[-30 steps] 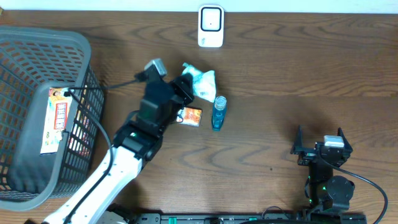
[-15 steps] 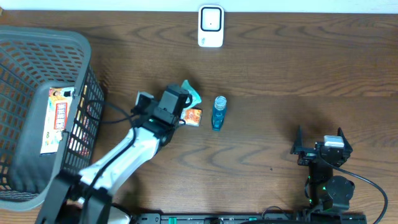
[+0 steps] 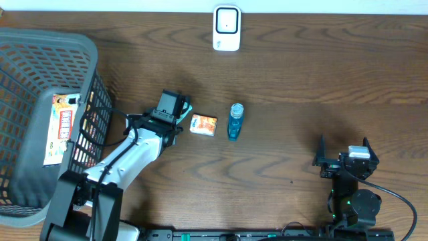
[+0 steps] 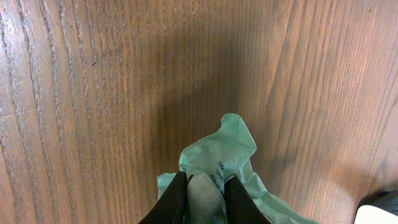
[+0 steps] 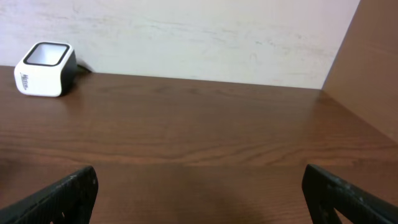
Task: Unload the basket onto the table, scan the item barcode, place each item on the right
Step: 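Carry the green wipes pack with the left gripper and set it beside the Kleenex pack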
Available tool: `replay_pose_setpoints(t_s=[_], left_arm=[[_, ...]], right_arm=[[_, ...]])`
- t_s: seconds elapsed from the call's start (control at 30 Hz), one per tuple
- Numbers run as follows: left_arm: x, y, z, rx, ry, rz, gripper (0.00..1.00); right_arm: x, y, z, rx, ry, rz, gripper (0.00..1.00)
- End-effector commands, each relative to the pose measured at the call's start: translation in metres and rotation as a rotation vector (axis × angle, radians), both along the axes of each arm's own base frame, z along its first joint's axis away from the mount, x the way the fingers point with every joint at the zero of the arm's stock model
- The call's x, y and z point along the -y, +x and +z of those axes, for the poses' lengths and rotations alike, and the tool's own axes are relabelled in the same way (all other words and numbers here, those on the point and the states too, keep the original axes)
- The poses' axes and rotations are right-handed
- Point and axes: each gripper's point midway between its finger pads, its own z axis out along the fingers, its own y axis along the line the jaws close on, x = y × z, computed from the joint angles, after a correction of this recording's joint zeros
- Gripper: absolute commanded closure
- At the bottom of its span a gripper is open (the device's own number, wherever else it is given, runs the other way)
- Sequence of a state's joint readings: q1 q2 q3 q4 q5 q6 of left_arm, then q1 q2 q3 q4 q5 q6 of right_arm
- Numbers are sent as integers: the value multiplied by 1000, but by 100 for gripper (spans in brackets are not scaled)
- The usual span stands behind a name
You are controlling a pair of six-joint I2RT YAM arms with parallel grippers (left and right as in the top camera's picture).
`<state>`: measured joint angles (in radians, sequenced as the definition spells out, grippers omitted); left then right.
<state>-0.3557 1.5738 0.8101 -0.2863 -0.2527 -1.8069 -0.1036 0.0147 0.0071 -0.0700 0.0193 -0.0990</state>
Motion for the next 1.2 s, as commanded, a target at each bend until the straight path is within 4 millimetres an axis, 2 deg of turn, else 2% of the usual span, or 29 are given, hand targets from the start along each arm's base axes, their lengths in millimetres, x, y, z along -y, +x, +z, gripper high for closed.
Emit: replay_pose_setpoints(t_s=[0.0,0.2,0.27,0.37,0.67,0.7,0.73,0.8,0.83,0.87,1.0,1.07,1.17], left_arm=[[7,4,-6,-13,5,-5,92],[46,-1,-43,-91,-94,-101,92],[61,0,-48,-95,-142,-135,92],[74,3,-47,-75,-164,-167,93],[95,10,-39,-22,-178,-281,93],[98,12,-37,-11,-173,-305,89],[99,14,-36,-2,-169,-324,75],[100,15,-35,6,-169,-328,28],[100,16,-34,9,-170,-327,14],[99,17,-34,12,-170,-325,7],[99,25,-20,56,-146,-382,2],[99,32,-6,96,-114,-431,2],[96,46,26,186,-22,-508,2]], right_arm=[[2,0,-1,-2,-11,-11,1],[2,0,-1,-2,-11,-11,1],[2,0,-1,-2,-11,-11,1],[2,0,-1,-2,-11,-11,1],[2,0,-1,-2,-11,-11,1],[2,0,-1,-2,-11,-11,1],[2,0,-1,-2,-11,-11,1],[2,0,-1,-2,-11,-11,1],[2,0,-1,-2,-11,-11,1],[2,0,-1,-2,-11,-11,1],[2,0,-1,-2,-11,-11,1],[2,0,-1,-2,-11,-11,1],[2,0,-1,-2,-11,-11,1]])
